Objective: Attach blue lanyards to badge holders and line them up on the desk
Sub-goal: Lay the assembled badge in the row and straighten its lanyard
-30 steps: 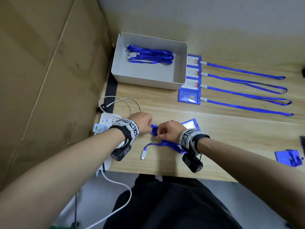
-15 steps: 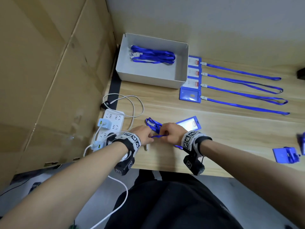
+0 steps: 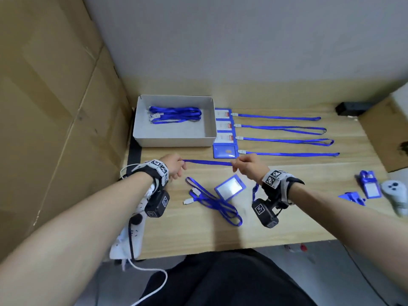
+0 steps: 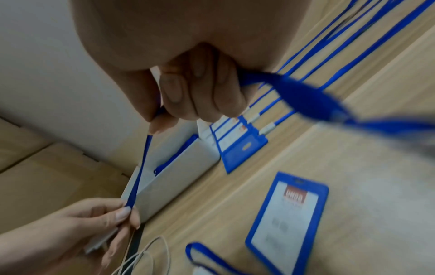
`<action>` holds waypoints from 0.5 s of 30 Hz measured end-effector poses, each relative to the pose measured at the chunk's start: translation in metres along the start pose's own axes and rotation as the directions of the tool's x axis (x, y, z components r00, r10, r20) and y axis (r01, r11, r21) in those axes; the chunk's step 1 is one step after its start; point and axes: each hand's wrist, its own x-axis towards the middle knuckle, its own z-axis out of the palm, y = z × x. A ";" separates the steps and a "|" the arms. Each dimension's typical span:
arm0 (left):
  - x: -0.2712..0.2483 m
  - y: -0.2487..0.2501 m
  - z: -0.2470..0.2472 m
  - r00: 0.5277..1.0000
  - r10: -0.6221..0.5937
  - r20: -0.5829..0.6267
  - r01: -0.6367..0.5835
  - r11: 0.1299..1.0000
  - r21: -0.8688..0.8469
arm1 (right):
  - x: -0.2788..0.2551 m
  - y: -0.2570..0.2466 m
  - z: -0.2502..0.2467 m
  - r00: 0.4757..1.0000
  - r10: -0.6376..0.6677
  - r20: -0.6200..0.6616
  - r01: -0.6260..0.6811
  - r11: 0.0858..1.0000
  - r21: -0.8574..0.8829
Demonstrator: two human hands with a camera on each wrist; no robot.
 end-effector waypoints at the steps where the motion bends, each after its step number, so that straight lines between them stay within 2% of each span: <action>1: 0.003 0.006 -0.002 1.000 0.005 -0.006 -0.005 1.000 0.026 | 0.000 0.001 -0.011 1.000 0.008 -0.023 -0.008 1.000 0.003; 7: 0.017 0.045 0.003 0.998 0.066 -0.012 -0.064 0.992 0.110 | -0.006 0.016 -0.075 0.997 0.028 -0.076 -0.033 0.997 -0.070; 13: 0.036 0.094 0.045 0.997 0.065 0.049 -0.067 0.997 0.043 | -0.001 0.076 -0.135 0.982 0.109 -0.154 -0.141 0.966 -0.216; 15: 0.041 0.109 0.062 0.997 0.071 0.042 -0.072 0.997 0.014 | 0.000 0.100 -0.153 0.977 0.164 -0.136 -0.195 0.945 -0.261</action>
